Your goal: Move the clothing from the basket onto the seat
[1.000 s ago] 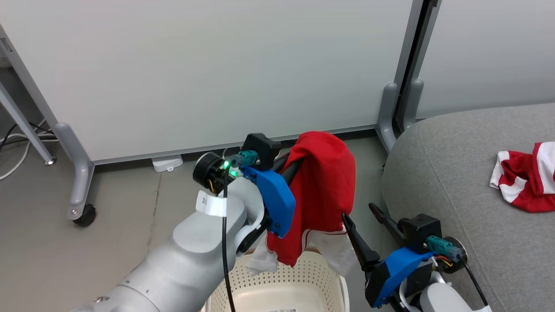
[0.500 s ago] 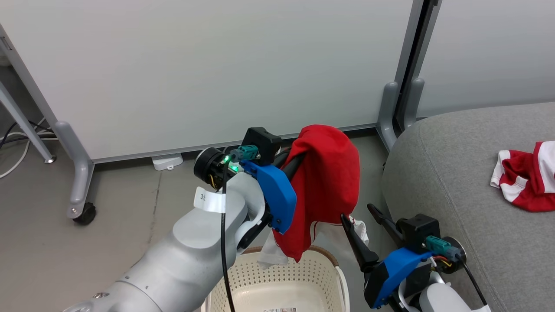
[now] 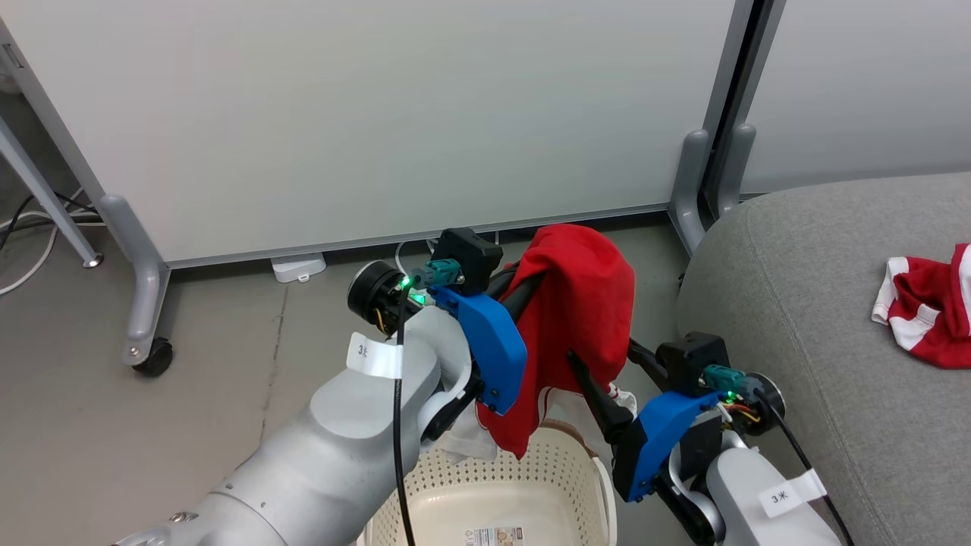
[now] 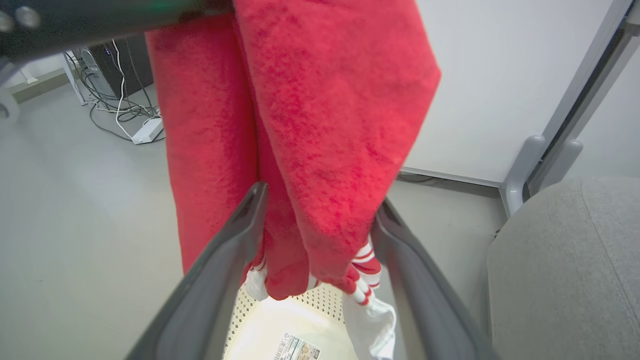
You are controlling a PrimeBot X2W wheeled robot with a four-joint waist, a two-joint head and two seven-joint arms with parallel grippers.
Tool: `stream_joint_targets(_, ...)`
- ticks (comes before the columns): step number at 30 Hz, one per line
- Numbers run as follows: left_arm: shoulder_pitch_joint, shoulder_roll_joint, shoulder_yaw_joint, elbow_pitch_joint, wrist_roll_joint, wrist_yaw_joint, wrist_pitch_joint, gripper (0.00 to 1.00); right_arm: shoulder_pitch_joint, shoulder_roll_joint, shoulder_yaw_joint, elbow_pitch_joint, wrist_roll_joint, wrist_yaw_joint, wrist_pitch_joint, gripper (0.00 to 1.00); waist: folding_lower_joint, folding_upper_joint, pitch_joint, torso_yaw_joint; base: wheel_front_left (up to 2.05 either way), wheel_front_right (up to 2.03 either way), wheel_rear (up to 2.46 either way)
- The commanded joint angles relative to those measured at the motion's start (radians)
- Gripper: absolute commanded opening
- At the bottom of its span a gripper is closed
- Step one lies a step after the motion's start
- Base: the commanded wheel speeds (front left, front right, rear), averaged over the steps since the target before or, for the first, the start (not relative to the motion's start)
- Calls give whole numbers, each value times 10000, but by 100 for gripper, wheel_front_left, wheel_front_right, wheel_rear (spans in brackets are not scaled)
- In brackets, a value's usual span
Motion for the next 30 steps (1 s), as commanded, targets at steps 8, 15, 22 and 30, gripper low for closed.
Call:
stream_joint_targets(8,-205,-34,-191,-186,-113,-10,-70,0,-1531,-20,987,1503,1049,1,-360,100,0,0,67,76,0,0,0)
stream_joint_targets(15,-203,-56,-315,-316,-236,-10,-101,0,-2500,-21,2232,2733,2085,1,-729,100,0,0,52,86,0,0,0)
stream_joint_targets(22,-112,-21,-429,-268,-364,-10,-152,0,-2797,-21,3067,3486,2789,1,-1114,0,0,0,-70,51,0,0,0)
stream_joint_targets(30,-42,34,-485,-122,-455,-10,-224,0,-2962,-21,3591,3966,3292,1,-1482,0,0,0,-204,-119,0,0,0)
